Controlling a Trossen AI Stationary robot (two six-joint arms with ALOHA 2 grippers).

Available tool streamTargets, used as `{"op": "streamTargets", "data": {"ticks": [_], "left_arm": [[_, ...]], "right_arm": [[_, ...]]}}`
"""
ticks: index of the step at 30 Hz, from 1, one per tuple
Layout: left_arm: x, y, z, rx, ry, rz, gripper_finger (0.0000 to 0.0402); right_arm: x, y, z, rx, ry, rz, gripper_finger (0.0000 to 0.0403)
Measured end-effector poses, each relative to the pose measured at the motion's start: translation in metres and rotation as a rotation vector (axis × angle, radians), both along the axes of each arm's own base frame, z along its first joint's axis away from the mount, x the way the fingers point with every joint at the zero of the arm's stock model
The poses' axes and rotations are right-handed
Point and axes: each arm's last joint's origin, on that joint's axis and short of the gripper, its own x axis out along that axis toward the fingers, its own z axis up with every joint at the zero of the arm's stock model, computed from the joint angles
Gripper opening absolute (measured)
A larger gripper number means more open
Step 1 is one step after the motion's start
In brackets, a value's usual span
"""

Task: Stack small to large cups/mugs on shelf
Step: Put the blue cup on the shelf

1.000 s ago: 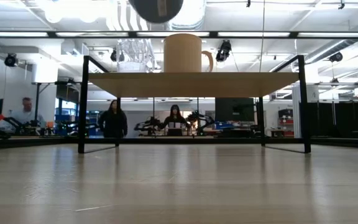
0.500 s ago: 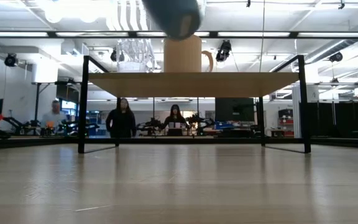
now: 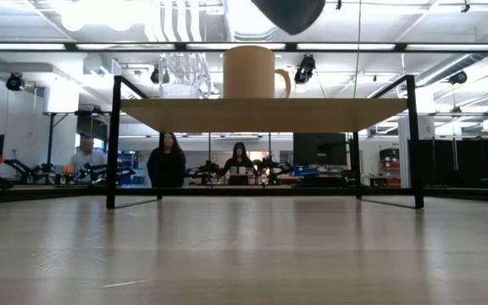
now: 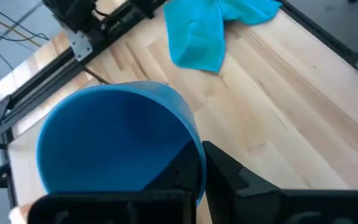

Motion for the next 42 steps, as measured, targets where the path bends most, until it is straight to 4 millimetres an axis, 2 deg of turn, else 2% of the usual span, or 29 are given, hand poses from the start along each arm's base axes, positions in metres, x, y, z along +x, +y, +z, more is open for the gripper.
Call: {"op": "streamTargets", "data": {"ticks": [7, 10, 14, 20, 24, 28, 36, 42], "left_arm": [[0.031, 0.011, -0.002, -0.003, -0.014, 0.045, 0.0000], [0.041, 0.015, 0.008, -0.016, -0.080, 0.062, 0.0000], [0.047, 0.027, 0.024, -0.051, -0.135, 0.114, 0.0000], [0.051, 0.051, 0.025, -0.115, -0.128, 0.235, 0.0000], [0.052, 0.059, 0.022, -0.137, -0.119, 0.275, 0.0000], [0.059, 0.062, 0.019, -0.147, -0.150, 0.279, 0.0000], [0.084, 0.064, -0.010, -0.194, -0.082, 0.268, 0.0000], [0.091, 0.074, -0.019, -0.206, -0.061, 0.309, 0.0000]], "right_arm": [[-0.012, 0.004, 0.000, -0.090, 0.022, -0.034, 0.0075], [-0.023, 0.006, 0.002, -0.159, 0.032, -0.065, 0.0075], [-0.038, 0.012, 0.007, -0.243, -0.007, -0.094, 0.0075], [-0.069, 0.015, 0.026, -0.385, -0.138, -0.167, 0.0075], [-0.084, 0.009, 0.033, -0.382, -0.225, -0.266, 0.0075], [-0.097, -0.001, 0.036, -0.310, -0.280, -0.375, 0.0075], [-0.111, -0.013, 0.014, -0.247, -0.268, -0.499, 0.0075], [-0.118, -0.019, -0.009, -0.241, -0.243, -0.561, 0.0075]]}}
